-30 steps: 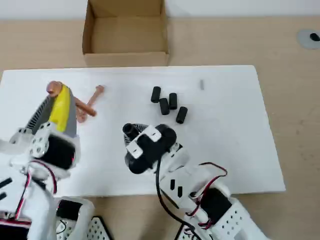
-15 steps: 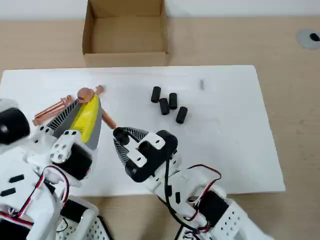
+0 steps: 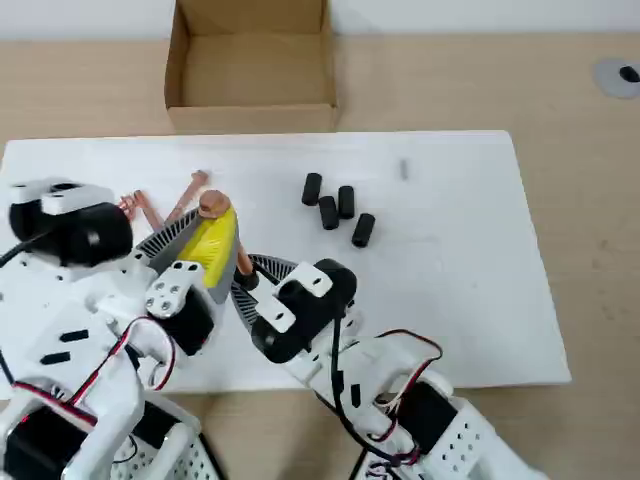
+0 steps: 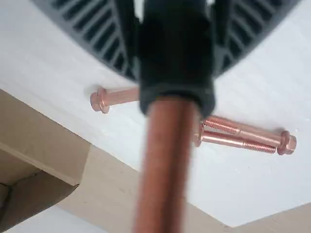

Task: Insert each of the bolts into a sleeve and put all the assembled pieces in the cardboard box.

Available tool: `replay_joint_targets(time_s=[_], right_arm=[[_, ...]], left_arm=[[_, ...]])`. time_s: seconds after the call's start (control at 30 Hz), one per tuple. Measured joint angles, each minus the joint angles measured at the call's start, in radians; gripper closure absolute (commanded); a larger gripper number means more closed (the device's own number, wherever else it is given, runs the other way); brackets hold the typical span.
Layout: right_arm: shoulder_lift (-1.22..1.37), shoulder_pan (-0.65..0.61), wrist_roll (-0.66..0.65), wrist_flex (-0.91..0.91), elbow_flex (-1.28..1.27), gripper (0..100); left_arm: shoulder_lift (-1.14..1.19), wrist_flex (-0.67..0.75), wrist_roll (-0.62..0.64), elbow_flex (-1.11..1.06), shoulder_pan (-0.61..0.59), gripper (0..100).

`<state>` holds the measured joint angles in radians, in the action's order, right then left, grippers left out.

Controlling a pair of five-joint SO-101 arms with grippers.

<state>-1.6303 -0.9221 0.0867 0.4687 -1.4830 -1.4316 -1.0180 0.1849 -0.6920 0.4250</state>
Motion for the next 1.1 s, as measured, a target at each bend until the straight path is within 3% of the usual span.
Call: replay_joint_targets(time_s=[0.23,1.1], right_arm=[[0.000,0.000,0.000,0.000,0.000,98.9],[0.002,-0.005,0.021,0.002,-0.002,98.9]], left_arm=[[-0.002,0.000,-0.057,-0.014,0.000,99],[-0.006,0.097,-0.058,-0.153,-0.058,99]])
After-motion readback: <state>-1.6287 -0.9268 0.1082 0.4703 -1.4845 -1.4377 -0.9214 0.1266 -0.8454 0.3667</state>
